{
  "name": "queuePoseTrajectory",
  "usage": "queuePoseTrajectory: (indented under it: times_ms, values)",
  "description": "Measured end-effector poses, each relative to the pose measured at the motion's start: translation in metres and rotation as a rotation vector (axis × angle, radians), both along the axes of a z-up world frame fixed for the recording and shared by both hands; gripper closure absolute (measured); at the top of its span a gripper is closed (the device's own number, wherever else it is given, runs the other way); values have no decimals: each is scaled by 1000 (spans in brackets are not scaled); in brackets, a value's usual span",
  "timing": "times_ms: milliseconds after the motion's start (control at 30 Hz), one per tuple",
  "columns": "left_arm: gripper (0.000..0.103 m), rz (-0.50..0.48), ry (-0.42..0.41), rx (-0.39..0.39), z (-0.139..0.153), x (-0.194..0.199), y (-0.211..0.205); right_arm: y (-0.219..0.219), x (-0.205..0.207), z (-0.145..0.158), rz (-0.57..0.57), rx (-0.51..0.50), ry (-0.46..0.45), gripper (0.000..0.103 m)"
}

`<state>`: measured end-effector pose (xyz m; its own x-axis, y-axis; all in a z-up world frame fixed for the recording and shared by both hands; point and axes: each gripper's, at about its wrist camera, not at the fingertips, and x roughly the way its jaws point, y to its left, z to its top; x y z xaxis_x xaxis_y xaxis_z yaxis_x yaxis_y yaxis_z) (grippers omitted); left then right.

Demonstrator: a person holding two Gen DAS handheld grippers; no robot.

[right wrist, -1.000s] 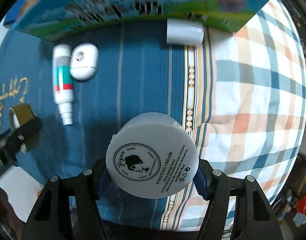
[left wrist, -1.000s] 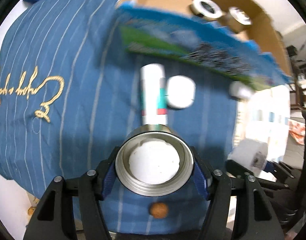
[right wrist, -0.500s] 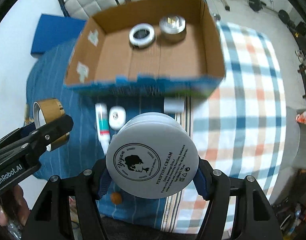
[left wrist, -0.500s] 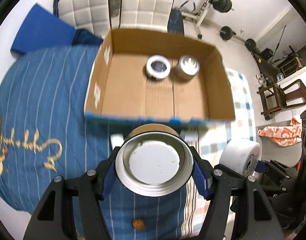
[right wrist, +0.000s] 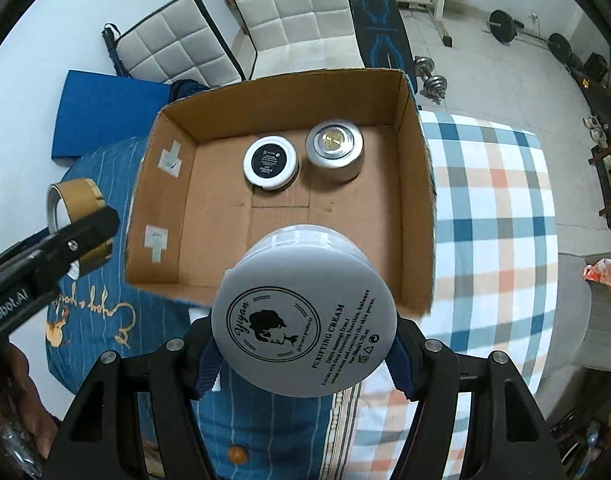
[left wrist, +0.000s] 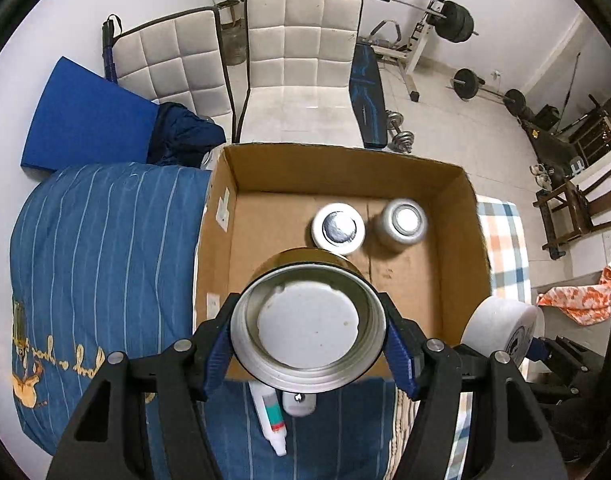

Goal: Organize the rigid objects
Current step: 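Carry both held items into the box beside the first jars and release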

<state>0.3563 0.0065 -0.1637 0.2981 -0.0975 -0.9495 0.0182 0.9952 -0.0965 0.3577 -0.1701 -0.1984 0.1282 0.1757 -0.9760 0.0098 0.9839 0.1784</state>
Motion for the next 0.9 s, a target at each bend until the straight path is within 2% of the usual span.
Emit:
queuePoseTrajectory:
  times_ms: [200,433,500,600,700,900]
  values:
    - [40,9,57,31,-34,36,6,1,34,-40,-29,-13,65,34]
    - [40,14,212,26,-103,85,9,2,65,-99,-56,-62,144,34]
    - [40,8,255,49,-124,97,7,3,72,-115,-56,-85,165,34]
    - [40,-3,305,136,-152,112,3,6,80,-134,-50,-121,182,34]
    - [40,0,339,157,-168,122,1,8,88,-152,-47,-151,204,33]
    - [40,-5,372,155,-182,137,-4,10,99,-178,-39,-192,247,33]
